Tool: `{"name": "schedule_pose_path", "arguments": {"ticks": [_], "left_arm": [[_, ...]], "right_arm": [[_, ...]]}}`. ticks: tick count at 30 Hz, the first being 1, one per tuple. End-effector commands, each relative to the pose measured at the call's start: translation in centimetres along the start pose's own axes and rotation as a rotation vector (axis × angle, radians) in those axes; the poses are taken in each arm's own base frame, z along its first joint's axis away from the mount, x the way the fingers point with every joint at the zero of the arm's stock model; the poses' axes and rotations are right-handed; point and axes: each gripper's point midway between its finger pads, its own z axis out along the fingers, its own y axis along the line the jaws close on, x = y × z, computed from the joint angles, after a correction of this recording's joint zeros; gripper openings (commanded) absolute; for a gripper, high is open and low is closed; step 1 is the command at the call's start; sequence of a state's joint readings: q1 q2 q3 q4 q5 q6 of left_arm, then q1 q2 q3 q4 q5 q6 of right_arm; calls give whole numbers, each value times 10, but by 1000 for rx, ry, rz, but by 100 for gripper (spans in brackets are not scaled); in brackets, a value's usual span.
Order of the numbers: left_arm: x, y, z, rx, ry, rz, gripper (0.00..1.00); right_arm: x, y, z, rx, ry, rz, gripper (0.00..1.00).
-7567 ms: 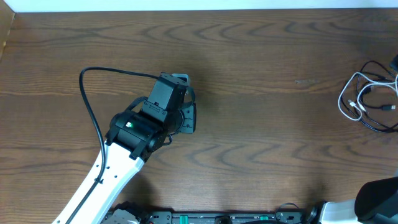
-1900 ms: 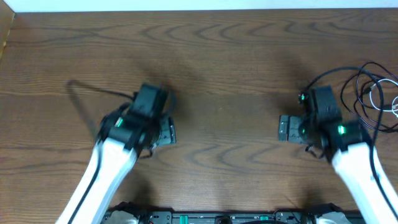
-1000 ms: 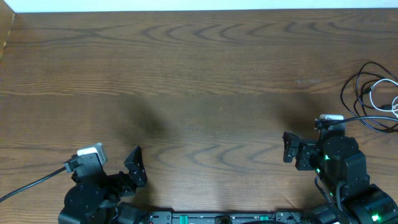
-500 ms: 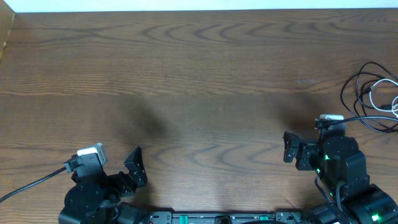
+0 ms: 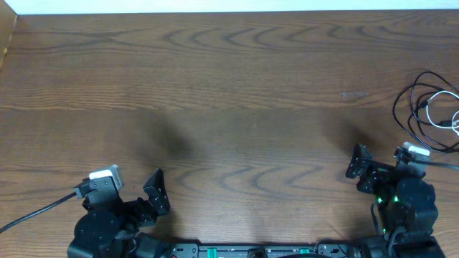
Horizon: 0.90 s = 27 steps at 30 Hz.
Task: Untangle cables
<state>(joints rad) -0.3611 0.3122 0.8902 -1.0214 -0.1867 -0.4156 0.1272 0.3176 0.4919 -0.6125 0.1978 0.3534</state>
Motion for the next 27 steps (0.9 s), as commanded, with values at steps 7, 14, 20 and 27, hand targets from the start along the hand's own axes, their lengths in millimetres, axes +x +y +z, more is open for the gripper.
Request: {"name": "schedule_pose_path", "arguments": {"ticks": [7,14,20,27], "left_arm": [[1,3,2,-16,-2,4,99],[1,3,2,-16,-2,4,99],[1,3,2,-16,-2,4,99],[1,3,2,-16,-2,4,99]], "right_arm": [[-15,6,6,-96,-300,-36,99],[-23,2,7,-114,-448,-10,99],[-23,-2,13,-122,-526,4,99],[-8,-8,24,-110,-478,-7,99]]}}
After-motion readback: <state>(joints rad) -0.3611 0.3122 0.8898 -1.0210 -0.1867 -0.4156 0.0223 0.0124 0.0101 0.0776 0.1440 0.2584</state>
